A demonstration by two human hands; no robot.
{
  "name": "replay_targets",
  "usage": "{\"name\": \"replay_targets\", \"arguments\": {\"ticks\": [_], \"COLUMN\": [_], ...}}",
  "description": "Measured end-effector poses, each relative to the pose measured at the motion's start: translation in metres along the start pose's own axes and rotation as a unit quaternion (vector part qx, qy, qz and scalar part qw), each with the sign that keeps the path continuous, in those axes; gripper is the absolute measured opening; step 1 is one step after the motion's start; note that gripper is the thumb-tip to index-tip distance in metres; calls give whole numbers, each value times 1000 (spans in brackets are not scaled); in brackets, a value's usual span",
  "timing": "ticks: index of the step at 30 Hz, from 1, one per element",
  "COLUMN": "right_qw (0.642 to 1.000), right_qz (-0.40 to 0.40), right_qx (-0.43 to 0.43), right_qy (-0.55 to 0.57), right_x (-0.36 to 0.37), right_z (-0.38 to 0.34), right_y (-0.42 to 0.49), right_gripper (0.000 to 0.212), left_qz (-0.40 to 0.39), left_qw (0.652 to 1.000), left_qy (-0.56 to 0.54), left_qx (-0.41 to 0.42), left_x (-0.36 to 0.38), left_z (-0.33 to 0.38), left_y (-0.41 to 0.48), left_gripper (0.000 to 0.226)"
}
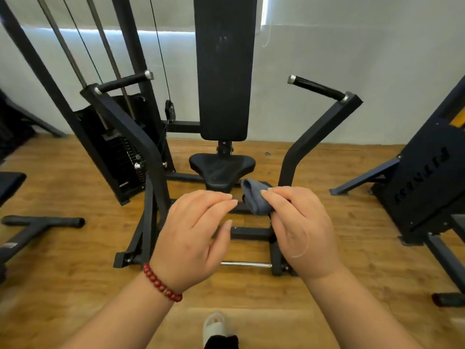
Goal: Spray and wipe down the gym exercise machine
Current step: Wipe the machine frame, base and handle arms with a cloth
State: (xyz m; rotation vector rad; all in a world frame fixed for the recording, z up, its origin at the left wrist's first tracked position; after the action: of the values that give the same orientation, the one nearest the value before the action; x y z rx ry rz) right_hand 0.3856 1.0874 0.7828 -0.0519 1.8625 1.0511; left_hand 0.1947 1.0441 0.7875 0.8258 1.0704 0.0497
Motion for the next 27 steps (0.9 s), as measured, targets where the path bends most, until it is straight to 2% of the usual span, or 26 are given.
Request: {"name": "replay_targets", "arguments": {"ticks": [6, 14, 20, 27], "right_qw": [999, 996, 996, 999], "right_qz": [0, 34, 39, 14], "right_qx": [36, 66, 65, 29], "right_qy": [-39, -46, -38, 6], "right_x": [30, 54, 57, 49], "right_z": [54, 129, 213, 327], "right_y": [62, 96, 118, 160], "right_gripper": [31, 34, 29, 30], "left_qz": [-8, -28, -19, -4], "left_qw": [997, 993, 996, 999], "left_qy": [-40, -87, -68, -32], "left_qx": [60, 79, 56, -14], "left_x": [35, 91, 134, 194], "left_z": [-66, -98, -104, -89], "left_y": [86, 161, 222, 294], "left_gripper": [27, 29, 30, 31]}}
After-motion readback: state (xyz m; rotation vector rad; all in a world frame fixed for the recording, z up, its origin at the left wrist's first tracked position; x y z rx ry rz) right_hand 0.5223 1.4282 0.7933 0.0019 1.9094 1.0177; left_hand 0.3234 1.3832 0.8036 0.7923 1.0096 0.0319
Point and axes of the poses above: each hand's wrist, its own y-axis towards the middle knuckle, its own x-axis out of the palm, z = x × y, the point moved 2 cm from there along y, towards the middle knuckle, and after that the axes turned 10 degrees about -z, right-handed, at the moved point
